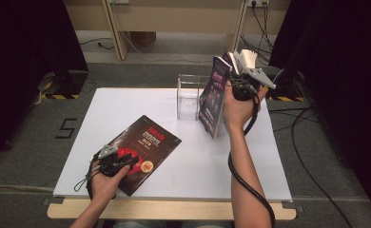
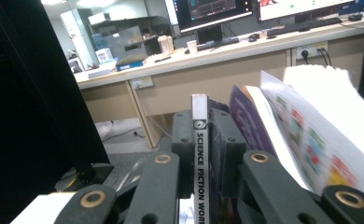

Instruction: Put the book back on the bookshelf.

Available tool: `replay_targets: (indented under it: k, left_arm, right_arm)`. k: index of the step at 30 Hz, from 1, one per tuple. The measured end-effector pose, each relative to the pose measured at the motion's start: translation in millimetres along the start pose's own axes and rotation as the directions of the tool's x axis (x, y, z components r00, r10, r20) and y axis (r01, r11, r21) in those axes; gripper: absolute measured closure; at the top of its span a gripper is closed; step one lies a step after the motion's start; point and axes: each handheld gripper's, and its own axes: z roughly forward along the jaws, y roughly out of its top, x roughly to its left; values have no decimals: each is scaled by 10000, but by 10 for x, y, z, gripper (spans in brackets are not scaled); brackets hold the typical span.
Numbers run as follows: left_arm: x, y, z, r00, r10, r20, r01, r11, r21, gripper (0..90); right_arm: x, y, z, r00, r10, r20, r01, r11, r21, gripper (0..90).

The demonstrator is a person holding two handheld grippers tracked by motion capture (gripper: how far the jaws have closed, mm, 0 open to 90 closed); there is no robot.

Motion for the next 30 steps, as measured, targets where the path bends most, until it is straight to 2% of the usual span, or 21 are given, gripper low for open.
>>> replay_targets:
  k: [7, 14, 15, 16, 21, 25, 30]
  left_arm:
    - [-28, -8, 10, 10000, 54, 34, -54, 10000, 34, 589]
    - [-30, -9, 2, 10000, 40, 13, -40, 10000, 9, 590]
    - [-30, -9, 2, 10000, 40, 13, -40, 10000, 9, 590]
    - [-29, -7, 1, 10000, 38, 12, -38, 10000, 2, 590]
    - [-29, -5, -5, 10000, 34, 28, -34, 10000, -13, 590]
    - [-29, -5, -8, 10000, 44, 36, -44, 10000, -20, 591]
    - [-33, -6, -6, 10000, 7, 79, -7, 10000, -29, 591]
  right_arm:
    - [-99, -70, -299, 9998, 195, -69, -192, 9985, 506, 805]
    - [-165, -111, -475, 9997, 249, -49, -241, 9914, 1289, 797]
    - [-165, -111, -475, 9997, 249, -49, -241, 9914, 1289, 797]
    - [-165, -116, -511, 9997, 227, -34, -219, 9881, 1525, 792]
    - [-177, -179, -539, 9999, 116, 112, -137, 9787, 2047, 770]
    - [-164, -235, -571, 9997, -36, 231, -18, 9733, 2295, 794]
    - [-173, -212, -579, 9994, -123, 330, 34, 9662, 2576, 789]
